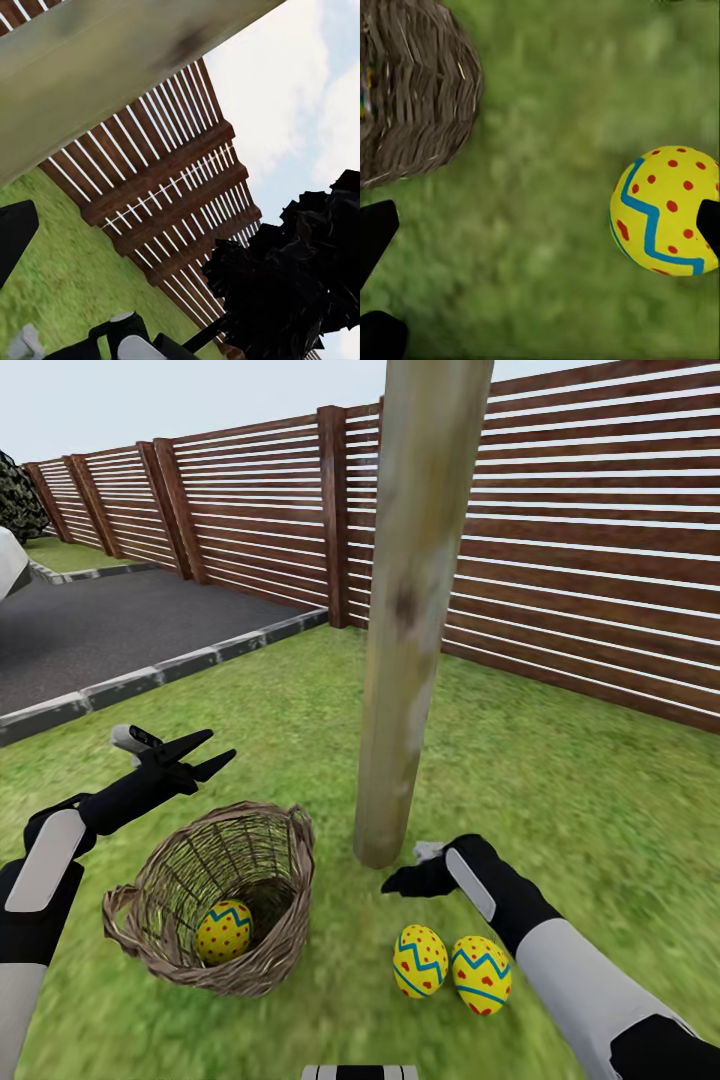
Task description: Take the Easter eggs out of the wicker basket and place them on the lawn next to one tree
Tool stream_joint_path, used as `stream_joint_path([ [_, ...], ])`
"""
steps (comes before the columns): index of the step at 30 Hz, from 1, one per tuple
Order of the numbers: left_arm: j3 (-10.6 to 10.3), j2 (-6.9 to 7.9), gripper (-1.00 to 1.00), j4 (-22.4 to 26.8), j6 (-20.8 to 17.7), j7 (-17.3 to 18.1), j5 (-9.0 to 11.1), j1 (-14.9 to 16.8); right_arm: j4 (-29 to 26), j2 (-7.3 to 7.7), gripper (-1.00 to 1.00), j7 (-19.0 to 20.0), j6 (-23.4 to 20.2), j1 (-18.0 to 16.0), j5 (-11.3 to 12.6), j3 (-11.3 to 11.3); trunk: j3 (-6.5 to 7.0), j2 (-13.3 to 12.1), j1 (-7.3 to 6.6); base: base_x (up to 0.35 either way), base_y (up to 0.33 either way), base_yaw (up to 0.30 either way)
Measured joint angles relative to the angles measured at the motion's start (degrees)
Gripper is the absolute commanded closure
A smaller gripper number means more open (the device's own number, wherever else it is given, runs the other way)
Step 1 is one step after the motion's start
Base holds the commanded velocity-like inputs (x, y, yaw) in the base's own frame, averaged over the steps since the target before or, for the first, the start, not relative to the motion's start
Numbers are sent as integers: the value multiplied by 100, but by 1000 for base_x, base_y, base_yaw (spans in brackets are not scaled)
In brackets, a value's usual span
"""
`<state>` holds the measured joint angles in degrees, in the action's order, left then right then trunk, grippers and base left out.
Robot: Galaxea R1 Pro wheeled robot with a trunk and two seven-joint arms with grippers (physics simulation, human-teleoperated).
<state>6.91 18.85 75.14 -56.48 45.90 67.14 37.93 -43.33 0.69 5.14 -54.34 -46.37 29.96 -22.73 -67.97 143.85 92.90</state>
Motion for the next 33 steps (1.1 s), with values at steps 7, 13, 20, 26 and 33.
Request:
stream_joint_path([
  [7, 1, -18, -100, 3, 7, -4, 5, -2, -691, 112, -100, 56, -34, 79, -37, -24, 44, -2, -6, 0, 0, 191],
  [13, 8, -28, -100, -3, 16, -4, -2, -2, -970, 133, -100, 54, -44, 109, -40, -28, 177, -10, -21, 0, 0, 281],
  [20, -5, -46, -100, -1, 43, -2, -9, 0, -1505, 292, -100, 61, -97, 156, -19, -6, 222, -13, -26, 0, 0, 90],
  [26, -17, -48, -100, 5, 44, -3, -10, 0, -1968, 357, -100, 63, -113, 158, 9, -6, 222, -13, -26, 0, 0, 2],
  [33, -18, -54, -100, 2, 53, -3, -10, 0, -2047, 356, -100, 70, -108, 160, 100, 3, 222, -14, -26, 0, 0, 0],
])
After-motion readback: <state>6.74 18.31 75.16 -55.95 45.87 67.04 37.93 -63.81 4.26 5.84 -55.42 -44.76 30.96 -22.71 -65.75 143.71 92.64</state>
